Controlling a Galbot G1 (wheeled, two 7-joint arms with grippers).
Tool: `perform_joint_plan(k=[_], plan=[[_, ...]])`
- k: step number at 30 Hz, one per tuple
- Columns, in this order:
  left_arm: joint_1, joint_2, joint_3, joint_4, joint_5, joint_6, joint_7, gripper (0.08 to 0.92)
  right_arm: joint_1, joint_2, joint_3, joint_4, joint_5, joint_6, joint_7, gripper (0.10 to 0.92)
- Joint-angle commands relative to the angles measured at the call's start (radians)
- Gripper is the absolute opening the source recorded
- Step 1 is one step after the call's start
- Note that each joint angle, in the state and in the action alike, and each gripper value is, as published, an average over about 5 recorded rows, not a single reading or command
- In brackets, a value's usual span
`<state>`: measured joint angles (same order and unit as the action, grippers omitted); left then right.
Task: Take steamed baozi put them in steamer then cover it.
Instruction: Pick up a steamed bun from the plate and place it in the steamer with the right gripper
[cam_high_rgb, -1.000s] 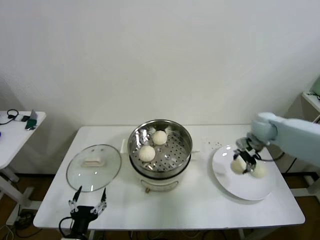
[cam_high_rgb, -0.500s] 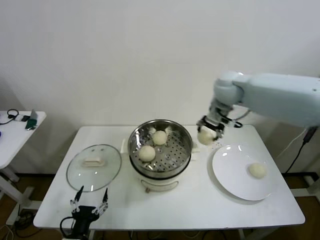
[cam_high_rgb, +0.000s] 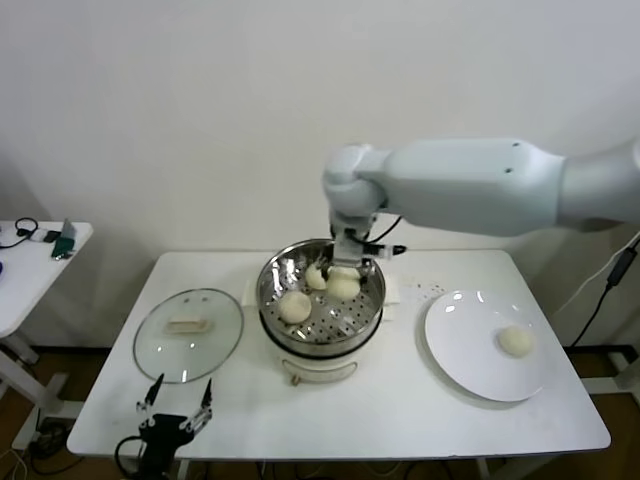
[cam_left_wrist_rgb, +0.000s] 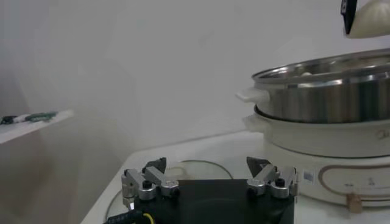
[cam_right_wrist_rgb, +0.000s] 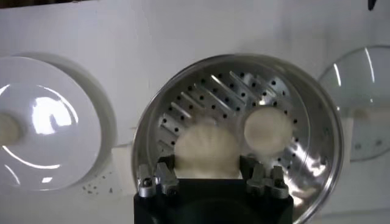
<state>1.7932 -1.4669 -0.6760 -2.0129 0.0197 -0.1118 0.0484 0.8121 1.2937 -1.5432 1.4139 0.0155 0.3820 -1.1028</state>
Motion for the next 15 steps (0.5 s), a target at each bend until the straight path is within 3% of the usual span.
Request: perform_joint_plan(k=[1,15], plan=[[0.009,0.003,-0.004,0.007,-0.008,-0.003,-0.001,0.823,-0.128,0.108,0.016,-0.050,-0.072,0.052,-0.005,0.687],[0.000,0.001,-0.005,0.012,-0.009,0.004,0.001,0.823,-0.141,0.086,-0.033,-0.041,-0.046,0.046,-0.022,0.687]])
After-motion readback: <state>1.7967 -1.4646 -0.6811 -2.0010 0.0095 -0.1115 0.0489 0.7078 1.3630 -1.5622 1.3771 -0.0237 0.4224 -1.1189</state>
